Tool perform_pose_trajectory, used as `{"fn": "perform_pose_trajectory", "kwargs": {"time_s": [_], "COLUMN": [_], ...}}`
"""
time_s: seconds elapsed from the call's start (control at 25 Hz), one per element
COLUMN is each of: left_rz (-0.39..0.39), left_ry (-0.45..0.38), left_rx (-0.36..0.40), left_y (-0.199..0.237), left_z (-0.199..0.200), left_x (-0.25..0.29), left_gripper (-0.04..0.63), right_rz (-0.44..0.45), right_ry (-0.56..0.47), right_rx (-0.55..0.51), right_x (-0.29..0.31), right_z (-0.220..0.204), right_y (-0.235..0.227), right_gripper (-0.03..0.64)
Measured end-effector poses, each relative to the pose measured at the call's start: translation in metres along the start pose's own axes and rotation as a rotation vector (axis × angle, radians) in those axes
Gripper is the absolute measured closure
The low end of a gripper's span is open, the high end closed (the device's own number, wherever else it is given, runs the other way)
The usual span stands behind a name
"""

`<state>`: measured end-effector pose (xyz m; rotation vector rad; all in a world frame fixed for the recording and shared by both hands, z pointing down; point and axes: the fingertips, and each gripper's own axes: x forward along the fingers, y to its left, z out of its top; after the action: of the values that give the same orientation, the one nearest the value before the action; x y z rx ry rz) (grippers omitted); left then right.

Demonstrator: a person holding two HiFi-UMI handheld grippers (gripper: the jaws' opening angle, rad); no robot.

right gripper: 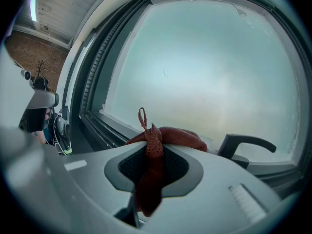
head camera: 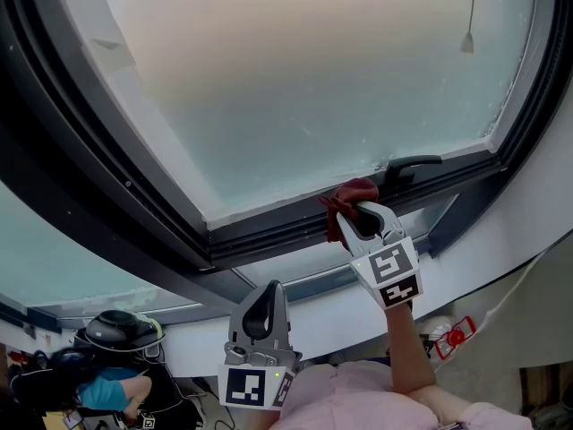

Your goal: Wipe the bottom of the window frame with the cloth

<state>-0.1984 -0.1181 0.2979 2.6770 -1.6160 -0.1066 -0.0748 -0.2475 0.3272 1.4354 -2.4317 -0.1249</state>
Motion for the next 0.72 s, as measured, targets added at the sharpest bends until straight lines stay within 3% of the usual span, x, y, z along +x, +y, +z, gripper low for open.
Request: {"fn": "perform_pose_trajectory", "kwargs": {"time_s": [0.72], "left_rz": [0.023], "left_ry": [-0.006], "left_rx": [0.000], "left_y": [-0.011], "left_z": [0.001], "left_x": [0.002], "left_gripper": [0.601], "right_rz": [-0.007], "right_ry": [-0.019], "right_rx": [0.048], "right_x": [-0.015], "right_z": [-0.016], "right_y": [-0.041], "right_gripper": [0.538]}}
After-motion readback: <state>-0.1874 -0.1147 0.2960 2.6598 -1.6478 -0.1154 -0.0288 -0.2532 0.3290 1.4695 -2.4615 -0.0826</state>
